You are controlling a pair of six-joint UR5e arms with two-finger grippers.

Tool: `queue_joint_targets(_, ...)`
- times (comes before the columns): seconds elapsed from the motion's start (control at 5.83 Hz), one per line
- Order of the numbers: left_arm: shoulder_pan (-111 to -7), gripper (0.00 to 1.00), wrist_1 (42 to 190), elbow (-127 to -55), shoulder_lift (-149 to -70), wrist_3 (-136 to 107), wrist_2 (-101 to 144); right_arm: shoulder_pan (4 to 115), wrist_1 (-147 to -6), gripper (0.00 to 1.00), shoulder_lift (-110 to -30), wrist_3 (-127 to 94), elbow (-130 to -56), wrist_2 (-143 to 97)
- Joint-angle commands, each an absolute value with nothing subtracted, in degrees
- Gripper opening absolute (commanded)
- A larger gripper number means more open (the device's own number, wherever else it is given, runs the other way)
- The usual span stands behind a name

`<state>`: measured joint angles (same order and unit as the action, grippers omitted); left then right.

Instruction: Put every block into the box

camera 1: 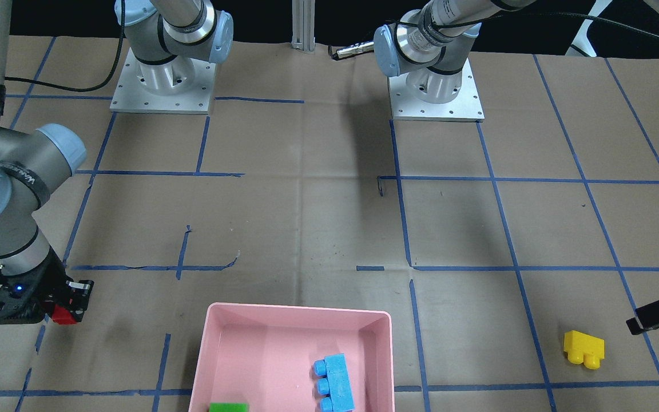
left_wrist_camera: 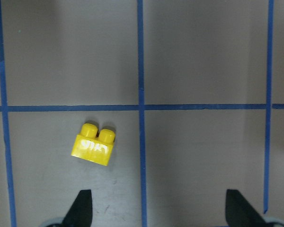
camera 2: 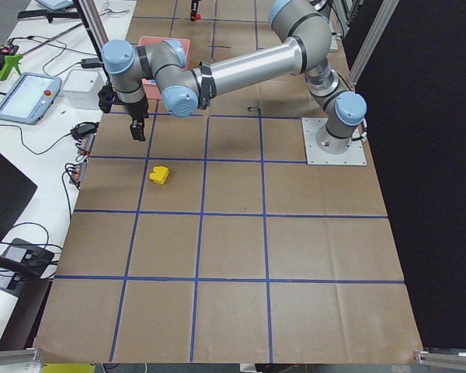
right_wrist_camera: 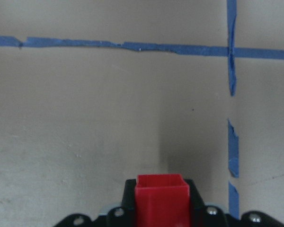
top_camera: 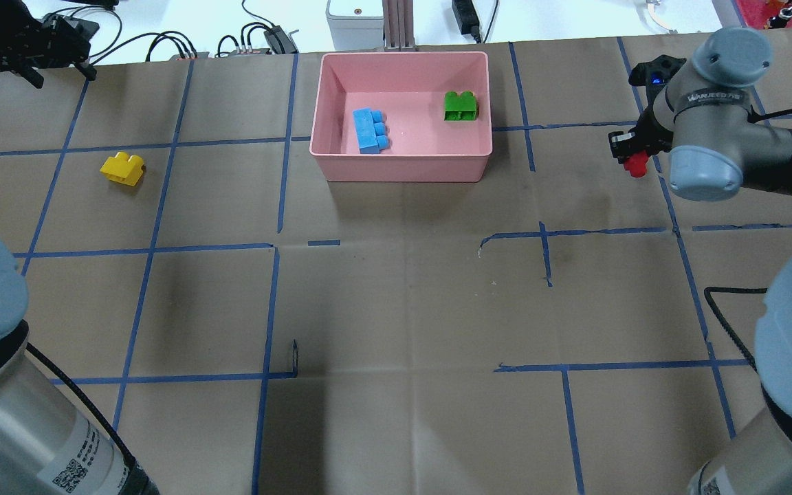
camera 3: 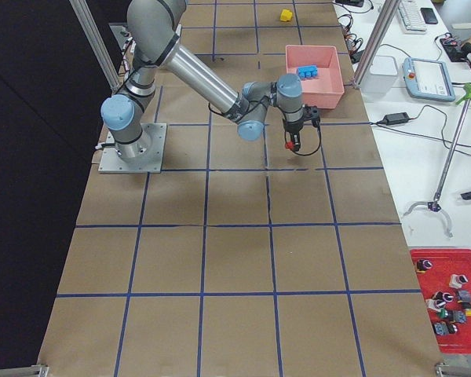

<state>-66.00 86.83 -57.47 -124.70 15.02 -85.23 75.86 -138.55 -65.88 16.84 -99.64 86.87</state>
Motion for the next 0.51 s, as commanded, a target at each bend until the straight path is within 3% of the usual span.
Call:
queue_joint_targets(0.0,-65.2,0.99,86.1,-60.1,-125.2,-10.9,-85.4,81.2,-129.0,0.05,-68.7,17.2,-89.6,78.5)
queue_joint_targets(0.34,-63.8,0.99,85.8,-61.1,-125.0,-34.5,-90.5,91.2,-128.1,0.05,-66.0,15.4,-84.1,82.2)
